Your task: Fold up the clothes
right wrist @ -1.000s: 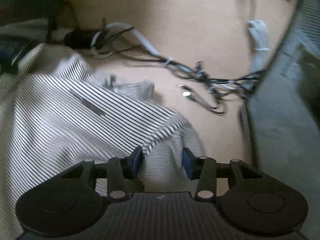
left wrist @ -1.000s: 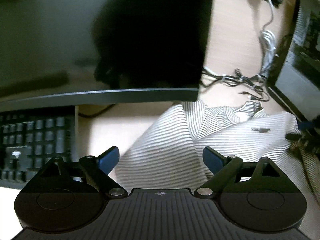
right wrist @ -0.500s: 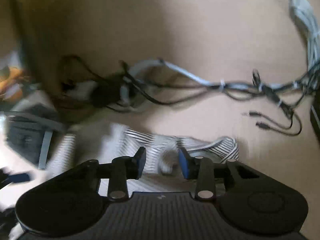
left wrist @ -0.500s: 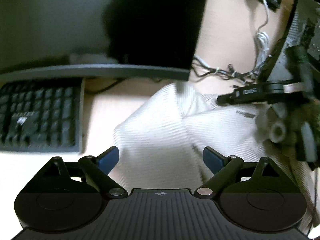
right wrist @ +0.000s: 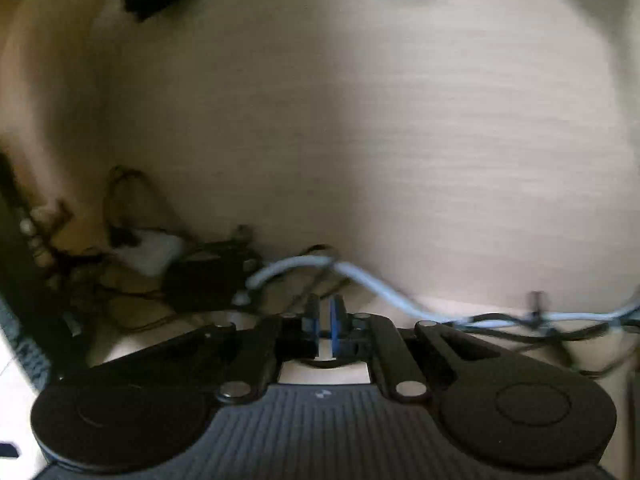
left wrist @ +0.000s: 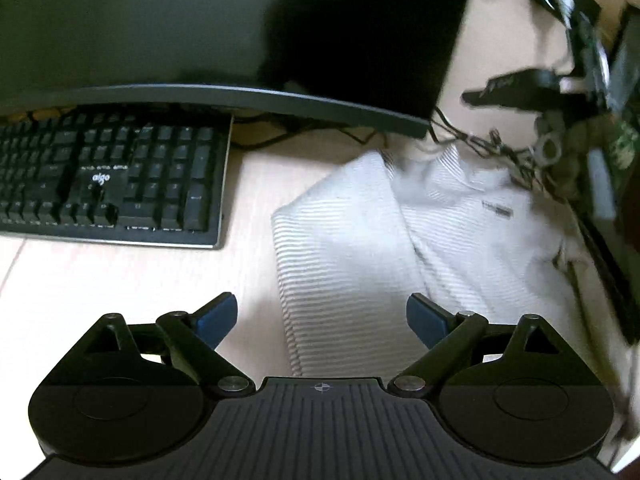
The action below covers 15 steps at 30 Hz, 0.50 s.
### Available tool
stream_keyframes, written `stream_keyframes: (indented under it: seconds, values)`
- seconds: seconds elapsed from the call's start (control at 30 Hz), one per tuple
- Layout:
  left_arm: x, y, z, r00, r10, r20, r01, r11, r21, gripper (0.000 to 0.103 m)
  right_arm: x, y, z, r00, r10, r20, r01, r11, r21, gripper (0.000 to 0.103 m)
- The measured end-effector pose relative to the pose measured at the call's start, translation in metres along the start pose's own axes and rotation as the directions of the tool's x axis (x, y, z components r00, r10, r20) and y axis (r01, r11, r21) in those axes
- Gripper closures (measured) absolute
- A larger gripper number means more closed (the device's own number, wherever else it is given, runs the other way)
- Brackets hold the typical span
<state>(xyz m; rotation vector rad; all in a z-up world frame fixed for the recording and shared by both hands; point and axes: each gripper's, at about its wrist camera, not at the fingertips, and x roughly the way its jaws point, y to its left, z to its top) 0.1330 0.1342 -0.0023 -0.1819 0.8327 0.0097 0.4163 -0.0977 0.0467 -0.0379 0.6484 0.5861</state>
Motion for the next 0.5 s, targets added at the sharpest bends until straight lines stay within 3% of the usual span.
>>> stream_keyframes:
  seconds: [0.1, 0.23, 0.4, 0.5]
  values:
    - [-0.006, -0.003, -0.009, 1.0, -0.014, -0.015, 0.015, 0.998, 0.064, 0.006, -0.052, -0.008, -0.017, 0.997, -0.046, 0.059, 0.048, 0.998, -0.032, 0.077]
    - [-0.012, -0.003, -0.021, 0.997, -0.068, -0.035, 0.071, 0.991, 0.113, 0.006, -0.115, -0.015, -0.06, 0.994, -0.108, 0.014, 0.108, 0.993, -0.048, 0.06]
    - [-0.02, -0.004, -0.034, 0.989, -0.138, -0.052, 0.144, 0.977, 0.154, 0.006, -0.178, 0.012, -0.149, 0.975, -0.152, -0.16, 0.135, 0.985, -0.111, 0.057]
    - [-0.023, -0.004, -0.036, 0.991, -0.127, -0.041, 0.132, 0.973, 0.191, 0.006, -0.193, 0.038, -0.206, 0.943, -0.166, -0.289, 0.105, 0.971, -0.216, 0.06]
